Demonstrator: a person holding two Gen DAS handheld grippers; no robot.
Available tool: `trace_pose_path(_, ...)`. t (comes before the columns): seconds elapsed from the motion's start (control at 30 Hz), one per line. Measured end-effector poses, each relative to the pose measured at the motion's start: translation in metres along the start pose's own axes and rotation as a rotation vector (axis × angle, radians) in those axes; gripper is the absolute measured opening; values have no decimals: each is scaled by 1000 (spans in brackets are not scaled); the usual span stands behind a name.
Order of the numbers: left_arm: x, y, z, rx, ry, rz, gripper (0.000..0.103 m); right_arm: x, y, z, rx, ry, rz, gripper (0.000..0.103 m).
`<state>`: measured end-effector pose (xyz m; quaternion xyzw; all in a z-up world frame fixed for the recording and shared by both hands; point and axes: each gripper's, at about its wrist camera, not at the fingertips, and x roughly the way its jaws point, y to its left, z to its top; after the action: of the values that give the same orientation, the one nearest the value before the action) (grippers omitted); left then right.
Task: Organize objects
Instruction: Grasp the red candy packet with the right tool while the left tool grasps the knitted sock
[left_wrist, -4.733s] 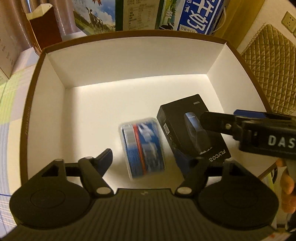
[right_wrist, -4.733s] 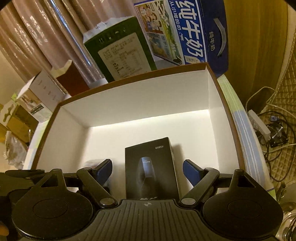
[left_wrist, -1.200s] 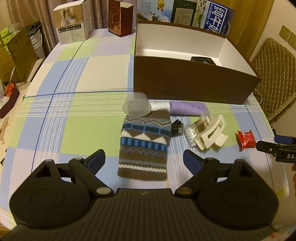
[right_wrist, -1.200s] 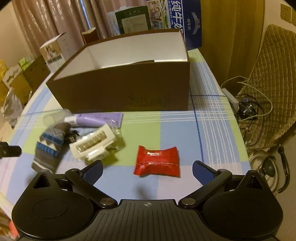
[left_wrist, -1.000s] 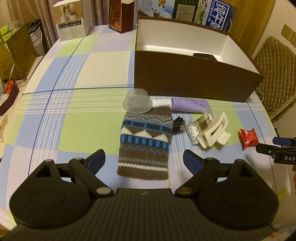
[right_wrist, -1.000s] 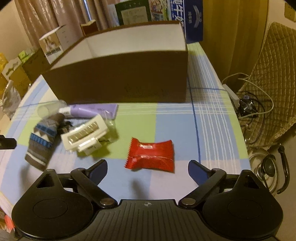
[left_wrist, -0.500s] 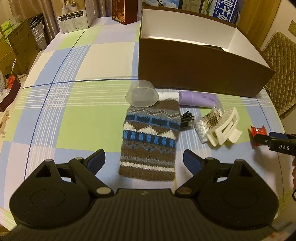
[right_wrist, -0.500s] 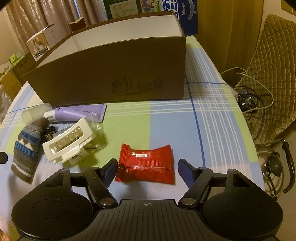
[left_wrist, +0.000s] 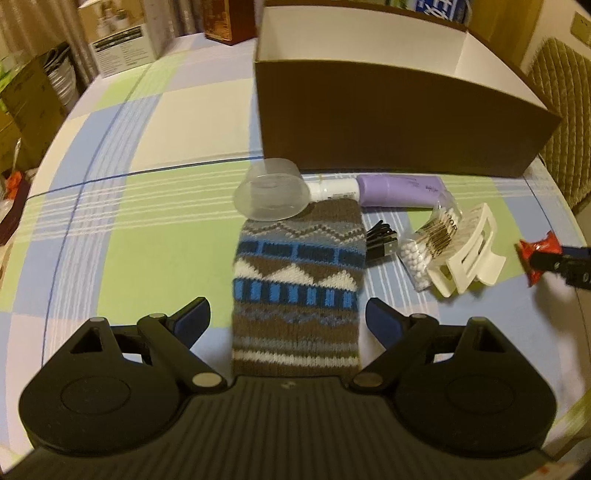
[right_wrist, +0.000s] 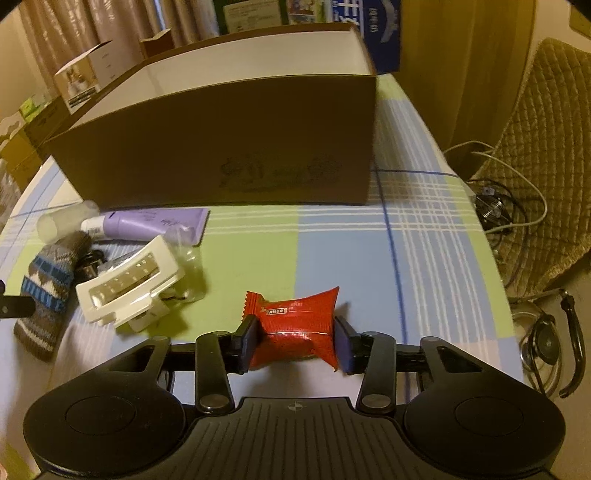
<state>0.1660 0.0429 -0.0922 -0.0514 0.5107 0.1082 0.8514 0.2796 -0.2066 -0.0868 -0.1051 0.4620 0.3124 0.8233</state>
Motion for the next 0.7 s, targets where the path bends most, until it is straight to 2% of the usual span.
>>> trace_pose_path(0.23, 21, -5, 9, 42, 0, -30, 88, -8, -16, 2, 68, -8, -19, 40)
trace_pose_path(0.37, 30, -6, 11, 54, 1, -16, 79, -12, -22, -1, 88, -7, -30, 40)
trace_pose_path(0.43, 31, -5, 11, 57, 2, -17, 70, -15, -24, -3, 98, -6, -36, 40)
trace_pose_path(0.5, 29, -3, 10, 55, -2, -30, 53, -17, -27, -5, 109, -5, -37, 40)
trace_pose_path(0.6, 22, 1, 6, 54, -22, -41, 33, -20, -30, -7, 117, -6, -37, 40)
trace_pose_path(0.7, 15, 7, 1, 38, -27, -40, 22, -23, -31, -9, 123, -10, -30, 40)
